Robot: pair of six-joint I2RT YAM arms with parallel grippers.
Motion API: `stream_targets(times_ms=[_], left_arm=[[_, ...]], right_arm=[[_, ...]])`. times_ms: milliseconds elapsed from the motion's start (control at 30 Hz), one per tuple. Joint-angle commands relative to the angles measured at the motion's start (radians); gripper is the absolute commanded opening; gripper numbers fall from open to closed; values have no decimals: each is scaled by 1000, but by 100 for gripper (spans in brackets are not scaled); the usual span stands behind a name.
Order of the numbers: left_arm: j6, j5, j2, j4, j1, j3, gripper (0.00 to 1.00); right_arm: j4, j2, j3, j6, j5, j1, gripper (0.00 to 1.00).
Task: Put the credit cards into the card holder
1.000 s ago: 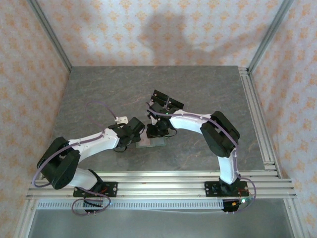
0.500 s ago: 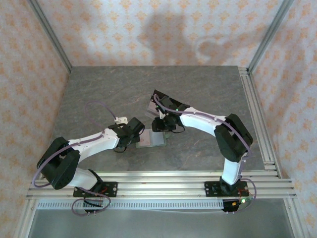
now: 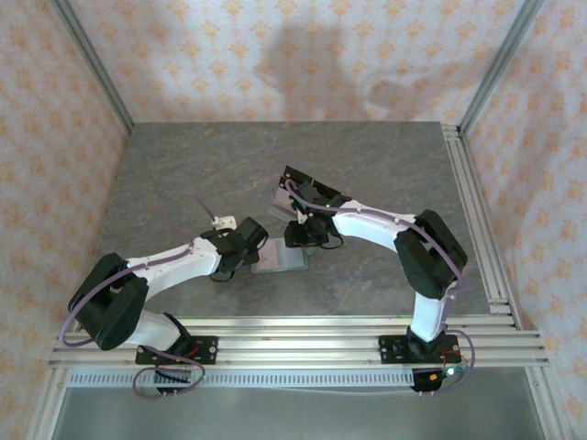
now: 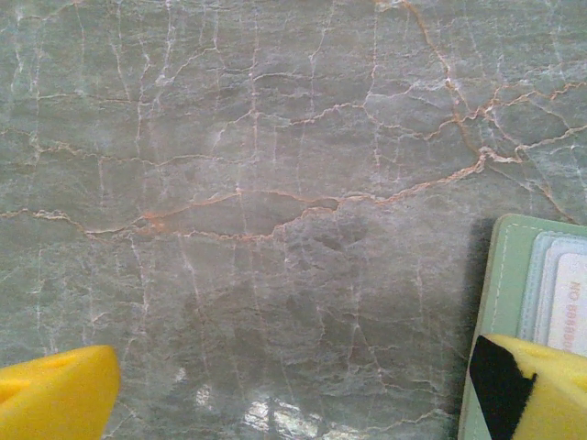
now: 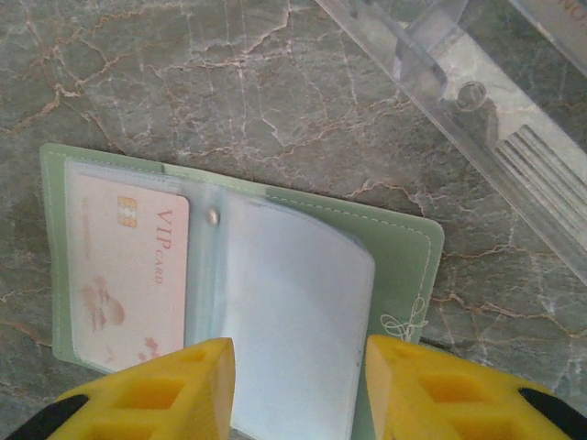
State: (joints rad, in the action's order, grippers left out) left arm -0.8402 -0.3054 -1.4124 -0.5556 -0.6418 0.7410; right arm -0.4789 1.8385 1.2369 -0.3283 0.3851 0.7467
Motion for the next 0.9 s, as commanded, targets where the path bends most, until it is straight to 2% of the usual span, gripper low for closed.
stream_targets(times_ms=[0, 100, 300, 400, 500, 600, 633, 867], left_arm=[[-8, -29, -7, 0, -7, -19, 100], [-8, -26, -11, 5, -6, -20, 100], [-10, -22, -17, 13, -7, -23, 100], [-10, -20, -20, 16, -7, -22, 100], [-9, -19, -23, 17, -7, -24, 100], [-9, -18, -21, 18, -7, -23, 100], [-10, -19, -20, 17, -7, -24, 100], [-10, -16, -20, 17, -7, -25, 100]], right_arm=[[1, 27, 3, 10, -2, -4, 41], [12, 33, 6, 10, 17, -4, 36], [19, 22, 5, 8, 33, -4, 11], [16, 10, 3, 8, 36, -4, 7], [15, -9, 0, 8, 36, -4, 10], [11, -29, -3, 6, 28, -4, 31], [10, -37, -5, 7, 18, -4, 34], [-2, -65, 8, 10, 3, -1, 37]])
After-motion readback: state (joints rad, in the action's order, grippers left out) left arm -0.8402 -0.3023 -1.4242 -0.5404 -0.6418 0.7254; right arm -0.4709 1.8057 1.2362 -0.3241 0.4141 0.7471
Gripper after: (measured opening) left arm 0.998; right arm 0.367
